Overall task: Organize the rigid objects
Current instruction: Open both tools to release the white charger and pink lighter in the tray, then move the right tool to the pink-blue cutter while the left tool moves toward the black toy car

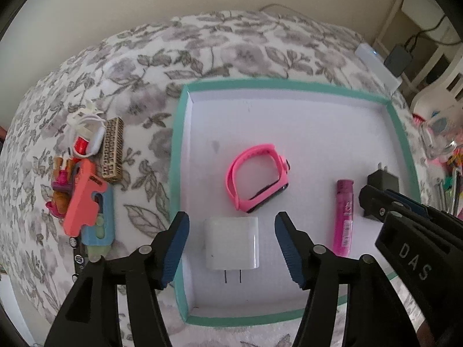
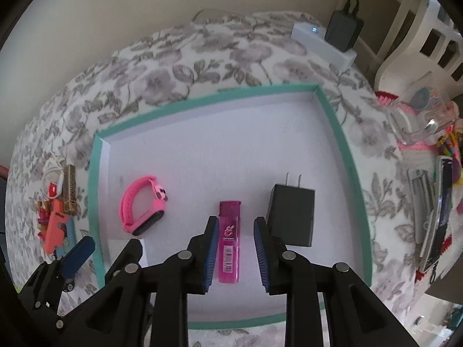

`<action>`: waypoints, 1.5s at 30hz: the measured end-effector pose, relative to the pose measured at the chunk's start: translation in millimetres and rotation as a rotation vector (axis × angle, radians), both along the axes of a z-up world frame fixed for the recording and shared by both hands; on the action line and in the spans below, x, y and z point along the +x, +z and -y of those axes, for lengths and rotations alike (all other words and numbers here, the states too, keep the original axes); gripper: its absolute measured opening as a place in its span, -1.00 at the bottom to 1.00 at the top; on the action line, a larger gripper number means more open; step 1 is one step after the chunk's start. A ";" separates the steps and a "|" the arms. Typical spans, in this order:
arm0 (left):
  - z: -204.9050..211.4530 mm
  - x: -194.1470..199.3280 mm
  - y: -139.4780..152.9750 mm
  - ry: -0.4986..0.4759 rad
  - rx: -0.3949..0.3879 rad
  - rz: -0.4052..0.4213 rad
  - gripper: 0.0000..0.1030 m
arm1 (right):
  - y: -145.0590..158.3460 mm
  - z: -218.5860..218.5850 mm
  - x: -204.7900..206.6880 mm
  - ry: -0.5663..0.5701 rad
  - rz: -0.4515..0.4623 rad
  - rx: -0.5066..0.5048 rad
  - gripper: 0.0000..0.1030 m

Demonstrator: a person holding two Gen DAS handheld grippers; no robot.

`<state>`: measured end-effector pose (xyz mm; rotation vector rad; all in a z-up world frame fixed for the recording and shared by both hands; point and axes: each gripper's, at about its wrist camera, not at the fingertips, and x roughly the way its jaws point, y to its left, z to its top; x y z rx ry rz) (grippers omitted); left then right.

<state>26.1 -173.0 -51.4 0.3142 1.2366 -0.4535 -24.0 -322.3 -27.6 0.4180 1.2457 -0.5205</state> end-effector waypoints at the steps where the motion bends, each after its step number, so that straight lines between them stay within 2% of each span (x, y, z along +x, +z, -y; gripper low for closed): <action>1: -1.7 0.6 2.0 0.005 -0.006 0.005 0.23 | 3.0 0.2 -0.4 -0.001 0.007 -0.004 -0.46; 8: -16.6 10.9 16.3 0.071 -0.026 0.035 0.24 | 20.0 -2.3 -1.4 -0.003 0.041 -0.035 -0.46; 10: -22.6 14.8 18.7 0.102 -0.025 0.042 0.35 | 20.5 -2.6 -1.0 -0.002 0.041 -0.039 -0.46; 18: -45.7 28.3 22.5 0.205 -0.008 0.056 0.37 | 9.2 -9.7 3.8 0.023 0.004 -0.048 -0.46; 20: -52.3 32.0 21.7 0.237 -0.003 0.052 0.45 | 8.0 -12.6 5.5 0.032 -0.003 -0.057 -0.46; 21: -55.7 33.0 21.4 0.253 0.001 0.051 0.56 | 7.3 -14.7 6.6 0.038 -0.006 -0.063 -0.45; 23: -60.7 35.6 21.0 0.276 0.007 0.051 0.58 | 5.8 -19.2 8.7 0.051 -0.014 -0.074 -0.31; 24: -63.6 36.5 20.8 0.290 0.012 0.052 0.58 | 5.4 -21.1 9.7 0.056 -0.017 -0.080 -0.18; 27: -73.2 41.6 18.2 0.330 0.043 0.050 0.67 | 3.9 -27.7 13.4 0.077 -0.025 -0.100 -0.06; 30: -82.3 46.0 14.1 0.363 0.071 0.041 0.75 | 2.4 -33.3 16.2 0.095 -0.031 -0.118 0.17; 32: -88.0 48.3 13.4 0.381 0.073 0.037 0.76 | 1.8 -36.9 17.6 0.106 -0.031 -0.126 0.20; 37: -100.9 52.8 13.7 0.420 0.061 0.024 0.82 | 0.3 -42.4 20.3 0.124 -0.031 -0.139 0.46; 41: -106.7 55.7 12.6 0.434 0.055 0.012 0.83 | -0.6 -45.7 21.2 0.137 -0.032 -0.150 0.54; 45: -111.5 58.2 12.5 0.446 0.053 0.011 0.83 | -1.5 -49.2 21.7 0.150 -0.033 -0.157 0.74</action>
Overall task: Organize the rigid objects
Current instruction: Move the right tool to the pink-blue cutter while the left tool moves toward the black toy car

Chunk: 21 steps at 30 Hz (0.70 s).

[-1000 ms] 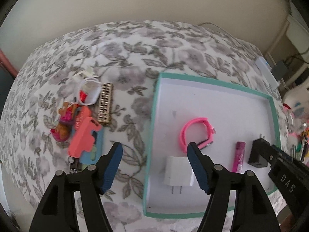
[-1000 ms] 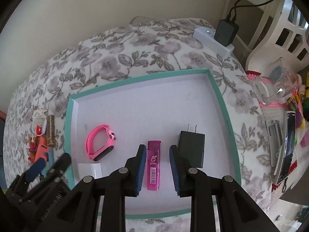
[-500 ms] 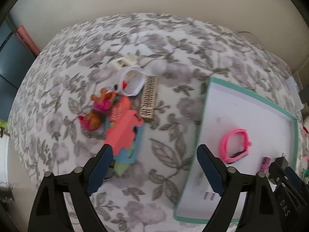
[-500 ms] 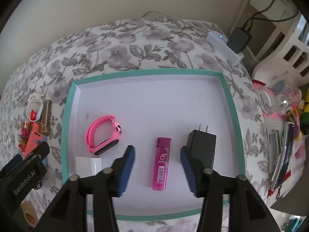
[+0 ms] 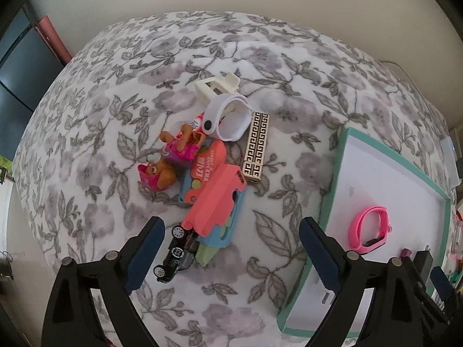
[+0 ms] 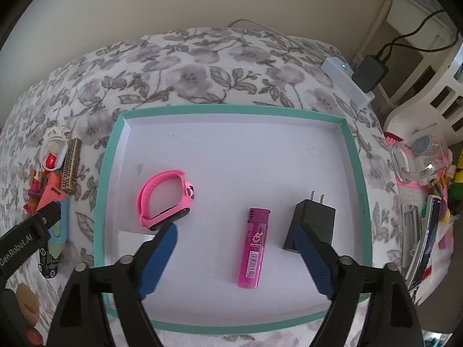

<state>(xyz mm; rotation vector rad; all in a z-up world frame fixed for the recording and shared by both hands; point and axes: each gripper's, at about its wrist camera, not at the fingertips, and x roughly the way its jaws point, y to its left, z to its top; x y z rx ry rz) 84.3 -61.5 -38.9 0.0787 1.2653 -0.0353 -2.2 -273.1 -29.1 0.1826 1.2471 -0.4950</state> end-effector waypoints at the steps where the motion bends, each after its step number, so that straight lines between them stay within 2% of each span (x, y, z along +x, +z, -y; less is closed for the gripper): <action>1: -1.2 0.5 0.3 0.001 0.002 0.004 0.83 | -0.2 -1.0 0.2 0.003 0.000 -0.001 0.77; 5: -7.5 3.3 1.7 0.003 0.011 0.017 0.88 | -1.4 -5.8 2.1 0.018 0.004 -0.001 0.90; 6: -10.8 5.0 2.3 0.008 0.006 0.017 0.97 | -1.5 -6.7 2.6 0.020 0.006 0.000 0.95; 14: -51.2 17.8 17.9 0.073 -0.023 0.054 0.99 | 5.3 -22.0 8.3 0.056 0.067 0.046 0.97; 21: -92.4 24.9 31.6 0.134 -0.010 0.102 0.99 | 13.8 -58.6 20.9 0.135 0.133 0.088 0.97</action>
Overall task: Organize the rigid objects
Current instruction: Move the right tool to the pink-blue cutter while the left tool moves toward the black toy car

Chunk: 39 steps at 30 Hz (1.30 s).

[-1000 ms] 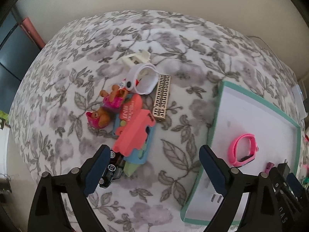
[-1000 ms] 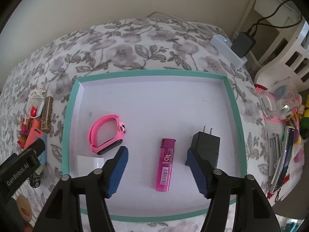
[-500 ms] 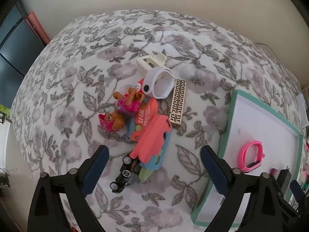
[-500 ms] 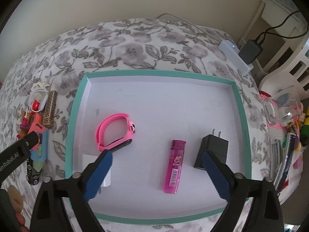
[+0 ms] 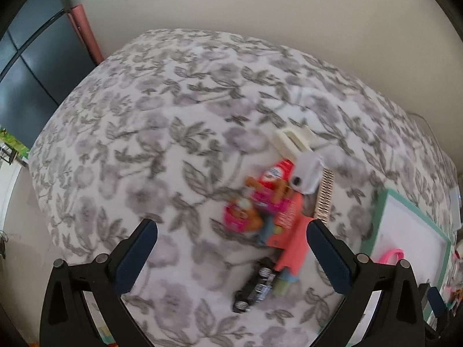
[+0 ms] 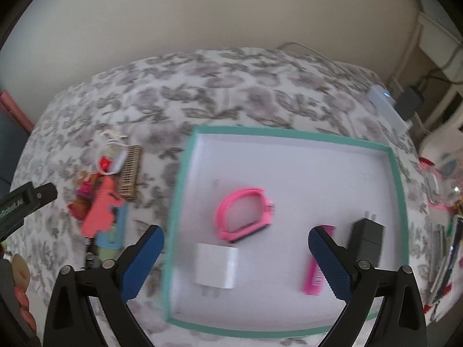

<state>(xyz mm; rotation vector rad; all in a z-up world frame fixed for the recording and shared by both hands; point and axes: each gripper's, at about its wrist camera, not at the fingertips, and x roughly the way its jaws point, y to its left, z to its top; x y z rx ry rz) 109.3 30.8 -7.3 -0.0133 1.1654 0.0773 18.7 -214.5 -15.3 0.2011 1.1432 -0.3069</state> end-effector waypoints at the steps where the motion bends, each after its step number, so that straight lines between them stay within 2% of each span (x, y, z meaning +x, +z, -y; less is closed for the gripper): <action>1: -6.5 1.3 0.2 0.010 -0.001 -0.001 0.99 | 0.0 -5.2 1.8 0.011 0.003 0.005 0.97; 11: -47.8 10.2 -12.2 0.082 -0.014 -0.030 0.99 | -4.4 -57.3 23.1 0.111 0.029 0.056 0.97; 17: -56.3 14.4 -30.3 0.094 -0.020 -0.081 0.99 | -20.6 -77.3 36.1 0.133 0.008 0.087 0.97; 22: -61.4 17.6 -52.1 0.129 0.015 -0.135 0.99 | -33.5 -85.2 43.9 0.128 0.007 0.130 0.95; 27: -74.3 20.3 -71.3 0.185 0.020 -0.186 0.99 | -45.3 -90.5 51.3 0.123 0.006 0.172 0.80; 32: -83.6 20.2 -75.4 0.212 0.008 -0.191 0.99 | -50.7 -91.8 57.2 0.108 0.016 0.206 0.63; 39: -80.5 19.6 -77.9 0.186 0.013 -0.191 0.99 | -62.4 -97.2 60.5 0.125 -0.018 0.217 0.46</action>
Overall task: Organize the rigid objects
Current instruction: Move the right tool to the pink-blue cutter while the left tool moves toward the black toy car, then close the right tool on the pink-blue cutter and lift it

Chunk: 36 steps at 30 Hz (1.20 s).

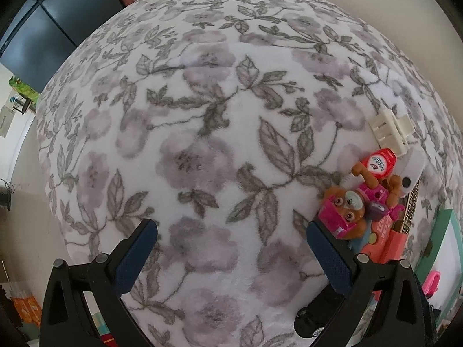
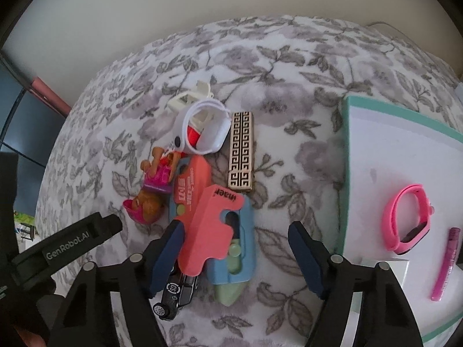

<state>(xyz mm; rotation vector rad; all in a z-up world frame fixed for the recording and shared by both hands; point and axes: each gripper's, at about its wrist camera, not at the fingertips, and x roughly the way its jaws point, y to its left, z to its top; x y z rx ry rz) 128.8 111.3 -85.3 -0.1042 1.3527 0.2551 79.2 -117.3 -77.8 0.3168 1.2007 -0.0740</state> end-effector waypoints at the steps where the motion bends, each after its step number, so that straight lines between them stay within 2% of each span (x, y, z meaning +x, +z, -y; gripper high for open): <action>1: 1.9 0.2 0.1 -0.007 0.000 -0.001 0.99 | -1.2 -0.2 0.0 0.002 -0.005 -0.002 0.44; 9: 16.5 -1.7 1.3 -0.050 -0.004 -0.008 0.99 | -16.2 3.1 -1.7 0.002 -0.064 -0.037 0.21; 13: 22.6 -2.8 0.4 -0.071 -0.005 -0.013 0.99 | -16.7 3.6 -3.5 0.012 -0.065 -0.061 0.21; 21: 36.6 -8.1 1.2 -0.119 -0.060 -0.024 0.99 | -12.9 1.5 -7.9 0.050 -0.074 -0.128 0.20; 33: 52.5 -20.4 2.6 -0.164 -0.103 -0.041 0.99 | -12.5 1.0 -15.7 0.098 -0.086 -0.128 0.20; 36: 53.9 -24.6 2.6 -0.162 -0.094 -0.039 0.99 | -13.0 -3.6 -17.4 0.114 -0.089 -0.155 0.20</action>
